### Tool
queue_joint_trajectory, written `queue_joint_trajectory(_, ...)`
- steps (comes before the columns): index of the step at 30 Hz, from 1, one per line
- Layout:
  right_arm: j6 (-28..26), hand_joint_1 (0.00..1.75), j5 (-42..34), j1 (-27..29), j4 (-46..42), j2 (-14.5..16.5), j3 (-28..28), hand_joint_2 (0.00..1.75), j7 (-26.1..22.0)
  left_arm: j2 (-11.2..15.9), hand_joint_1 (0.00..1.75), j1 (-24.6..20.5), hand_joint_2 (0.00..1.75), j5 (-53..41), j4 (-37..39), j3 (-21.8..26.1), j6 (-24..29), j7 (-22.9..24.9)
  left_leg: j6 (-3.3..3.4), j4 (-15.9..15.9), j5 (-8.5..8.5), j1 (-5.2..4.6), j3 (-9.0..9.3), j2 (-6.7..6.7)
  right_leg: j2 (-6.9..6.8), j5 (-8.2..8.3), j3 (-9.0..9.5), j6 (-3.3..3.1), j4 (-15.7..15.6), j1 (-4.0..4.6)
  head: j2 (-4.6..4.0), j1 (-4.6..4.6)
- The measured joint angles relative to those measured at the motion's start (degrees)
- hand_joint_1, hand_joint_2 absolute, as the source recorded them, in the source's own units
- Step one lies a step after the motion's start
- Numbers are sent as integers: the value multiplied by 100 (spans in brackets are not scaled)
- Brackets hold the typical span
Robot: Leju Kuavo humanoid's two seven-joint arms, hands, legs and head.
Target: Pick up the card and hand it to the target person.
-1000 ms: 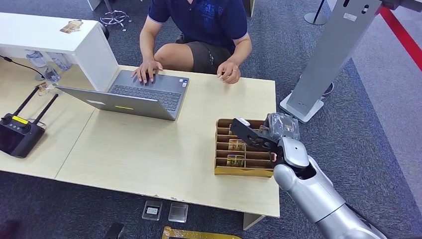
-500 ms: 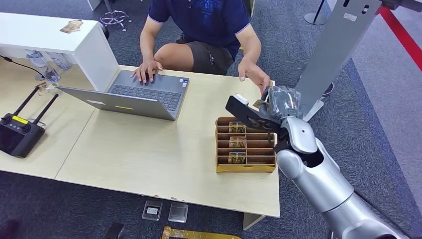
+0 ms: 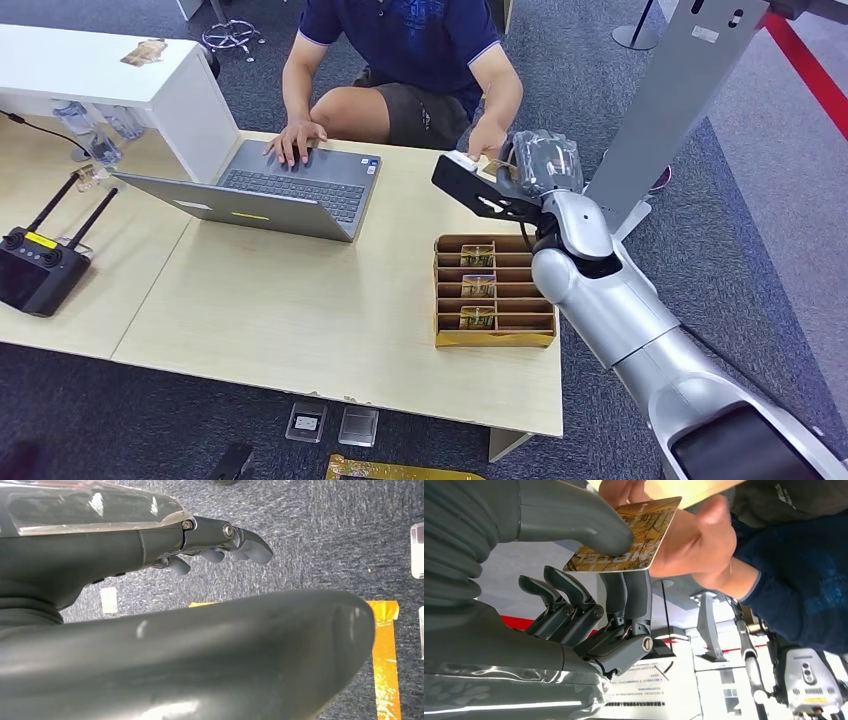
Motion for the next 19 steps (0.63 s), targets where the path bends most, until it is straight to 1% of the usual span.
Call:
queue_joint_trajectory(4, -26, 175, 10, -107, 668, 207, 55, 175, -60, 0, 0, 5, 0, 5, 0, -17, -1, 3, 0, 0, 0, 0, -1, 0, 0, 0, -2, 0, 0, 0, 0, -2)
queue_joint_trajectory(8, -59, 0, 39, -118, 992, 313, 98, 175, -108, 0, 0, 14, 0, 25, 0, -19, -2, 4, 0, 0, 0, 0, -1, 0, 1, 0, -2, 0, 0, 0, 0, -2)
queue_joint_trajectory(19, -73, 0, 122, -165, 1475, 455, 141, 175, -131, 2, 0, 28, 0, 17, 2, -55, -45, -37, 0, 0, 0, 0, 1, 1, 2, 0, -2, 0, 0, 0, 0, 1)
